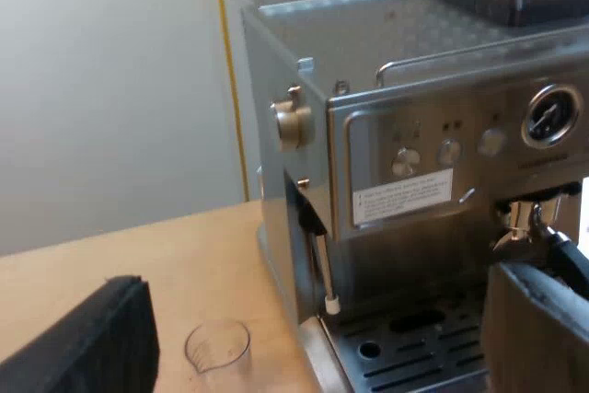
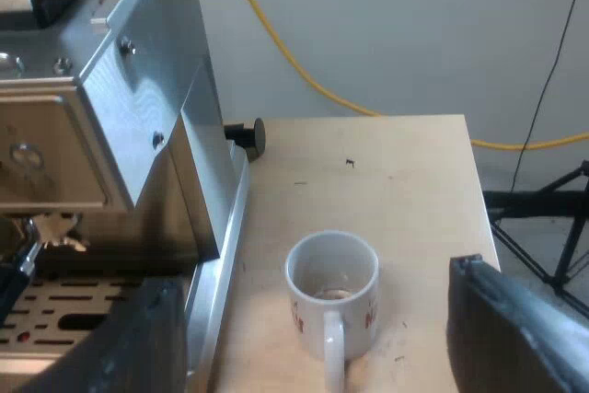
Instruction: Pour the beans into the coffee machine
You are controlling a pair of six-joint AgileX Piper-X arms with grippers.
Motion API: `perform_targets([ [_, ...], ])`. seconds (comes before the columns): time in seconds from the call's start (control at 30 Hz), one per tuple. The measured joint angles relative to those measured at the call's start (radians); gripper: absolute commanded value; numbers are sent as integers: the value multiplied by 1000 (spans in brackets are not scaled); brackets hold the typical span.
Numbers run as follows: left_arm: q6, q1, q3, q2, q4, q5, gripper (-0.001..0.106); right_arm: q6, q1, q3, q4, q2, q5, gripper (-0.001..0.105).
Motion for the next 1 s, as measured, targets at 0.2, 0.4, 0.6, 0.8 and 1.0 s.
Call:
perform_targets([
  [0.2,0,0,0,-84,67,-28,74,0,0,27,11,-70,0,62],
  [0.4,0,0,-3,-174,144,-64,74,0,0,162,12,-212,0,62],
  [0.6,0,0,-5,-179,256,-91,74,6,0,255,13,-342,0,62],
  [0.8,-15,0,-8,-179,312,-122,74,61,0,285,21,-379,0,62],
  [1.0,-18,0,-8,-179,314,-125,74,61,0,285,10,-379,-20,62],
])
